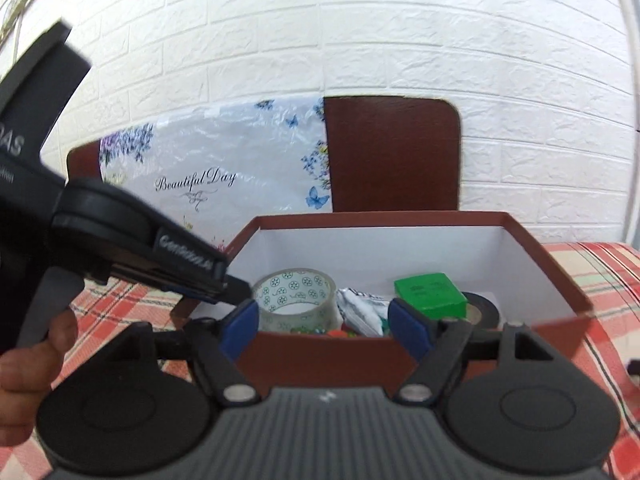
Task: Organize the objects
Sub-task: 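Move the left gripper to the green-and-blue marker and grasp it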
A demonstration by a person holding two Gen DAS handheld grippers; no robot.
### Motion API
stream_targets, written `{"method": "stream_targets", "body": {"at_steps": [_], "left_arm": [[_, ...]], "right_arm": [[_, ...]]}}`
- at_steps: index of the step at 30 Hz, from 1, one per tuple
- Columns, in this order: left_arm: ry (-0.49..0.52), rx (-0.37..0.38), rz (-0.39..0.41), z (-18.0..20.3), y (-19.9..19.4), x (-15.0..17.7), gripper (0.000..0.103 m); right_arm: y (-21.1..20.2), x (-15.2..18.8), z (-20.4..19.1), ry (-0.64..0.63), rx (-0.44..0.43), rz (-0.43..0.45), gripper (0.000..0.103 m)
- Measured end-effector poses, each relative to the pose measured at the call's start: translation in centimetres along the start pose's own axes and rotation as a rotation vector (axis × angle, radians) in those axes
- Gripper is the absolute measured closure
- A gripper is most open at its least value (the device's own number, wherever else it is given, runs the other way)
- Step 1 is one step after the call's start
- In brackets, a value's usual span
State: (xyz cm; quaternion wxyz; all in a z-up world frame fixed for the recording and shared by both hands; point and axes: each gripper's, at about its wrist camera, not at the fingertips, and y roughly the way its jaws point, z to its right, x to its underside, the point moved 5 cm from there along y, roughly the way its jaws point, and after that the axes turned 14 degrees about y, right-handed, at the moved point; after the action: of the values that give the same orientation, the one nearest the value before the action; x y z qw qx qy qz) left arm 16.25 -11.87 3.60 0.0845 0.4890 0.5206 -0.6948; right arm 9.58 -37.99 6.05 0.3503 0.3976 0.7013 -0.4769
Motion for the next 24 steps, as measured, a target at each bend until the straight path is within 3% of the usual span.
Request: {"method": "stream_targets", "body": {"at_steps": [3,5,7,13,24], "left_arm": [[0.041,-0.029,0.033,1.1,-2.0,0.9,0.078],[0.081,-0.073,0.043,1.8,-3.2,1.6,0.070],[0.079,-0.072,0.042,1.8,-3.9,2.4,0.070],[0.058,-0.113,-0.008,0.6,-4.5,5.1,0.070],[0.029,-0.192,-0.081,-2.6,-4.2,9.4,0.066]], "right_arm": [[-2.3,0.5,1.0,0.053,0.002,0.013,0.028],[-2.5,1.0,1.7,0.080,0.006,-0.010,0.028],[-2.2,1.7,2.1,0.097,0.006,-0.046,0.028],[-3.2,3.7,1.7,0.127,0.007,-0.134,0.028],[-3.6,5.8,-1.1,0.079,-0.022,-0.186,0.028]]}}
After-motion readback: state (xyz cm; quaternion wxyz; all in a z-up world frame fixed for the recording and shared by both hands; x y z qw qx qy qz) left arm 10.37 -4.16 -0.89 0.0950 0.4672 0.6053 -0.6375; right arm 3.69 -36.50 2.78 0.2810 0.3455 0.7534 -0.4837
